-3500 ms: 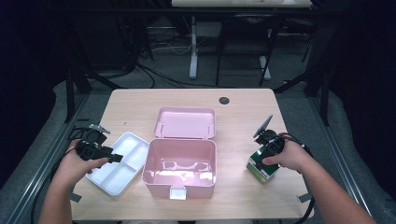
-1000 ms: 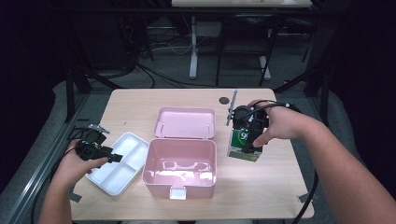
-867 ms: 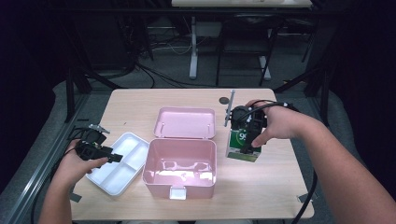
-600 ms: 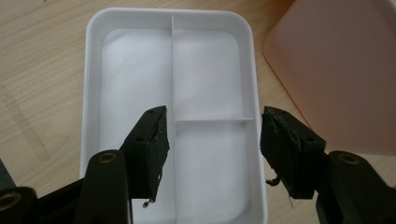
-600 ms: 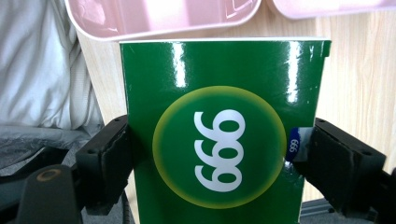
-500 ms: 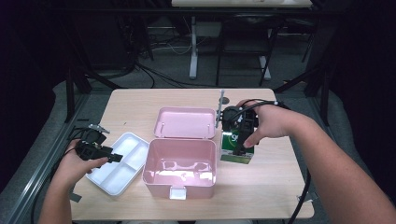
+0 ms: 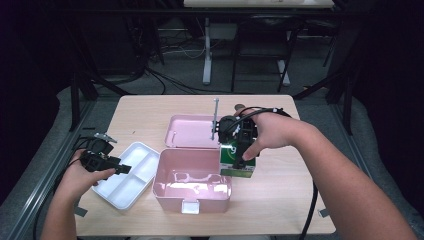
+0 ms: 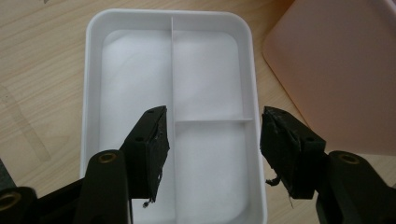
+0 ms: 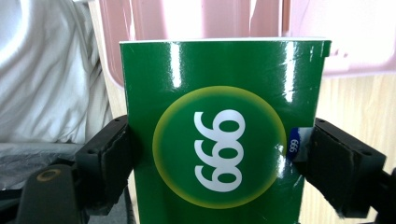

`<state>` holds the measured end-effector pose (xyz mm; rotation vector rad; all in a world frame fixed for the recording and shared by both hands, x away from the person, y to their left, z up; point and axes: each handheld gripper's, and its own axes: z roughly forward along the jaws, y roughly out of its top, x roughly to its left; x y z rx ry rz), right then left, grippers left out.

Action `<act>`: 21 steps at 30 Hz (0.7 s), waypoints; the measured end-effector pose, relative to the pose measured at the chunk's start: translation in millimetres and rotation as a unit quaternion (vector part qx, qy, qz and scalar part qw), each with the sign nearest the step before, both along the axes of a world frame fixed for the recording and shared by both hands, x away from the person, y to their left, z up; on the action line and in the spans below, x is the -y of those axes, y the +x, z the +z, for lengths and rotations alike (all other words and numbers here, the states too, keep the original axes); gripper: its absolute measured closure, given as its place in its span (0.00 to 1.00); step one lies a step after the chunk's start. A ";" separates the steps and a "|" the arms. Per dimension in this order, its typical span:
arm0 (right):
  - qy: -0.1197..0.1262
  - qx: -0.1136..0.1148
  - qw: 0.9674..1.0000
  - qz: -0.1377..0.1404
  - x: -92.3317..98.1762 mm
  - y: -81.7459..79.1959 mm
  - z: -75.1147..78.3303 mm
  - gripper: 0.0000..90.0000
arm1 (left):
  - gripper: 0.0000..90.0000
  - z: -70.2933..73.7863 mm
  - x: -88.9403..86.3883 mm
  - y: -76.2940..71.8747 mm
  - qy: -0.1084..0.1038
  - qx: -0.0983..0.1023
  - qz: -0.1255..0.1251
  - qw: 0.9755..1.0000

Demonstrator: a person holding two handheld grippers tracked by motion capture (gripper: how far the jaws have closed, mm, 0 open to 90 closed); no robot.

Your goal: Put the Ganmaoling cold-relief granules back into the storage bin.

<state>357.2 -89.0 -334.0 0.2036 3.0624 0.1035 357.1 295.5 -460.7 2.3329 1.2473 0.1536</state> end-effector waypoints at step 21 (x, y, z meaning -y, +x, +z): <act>0.007 -0.003 1.000 0.018 -38.1 2.4 -2.5 0.18 | 0.46 0.4 -1.7 -0.1 -0.004 0.001 0.000 1.000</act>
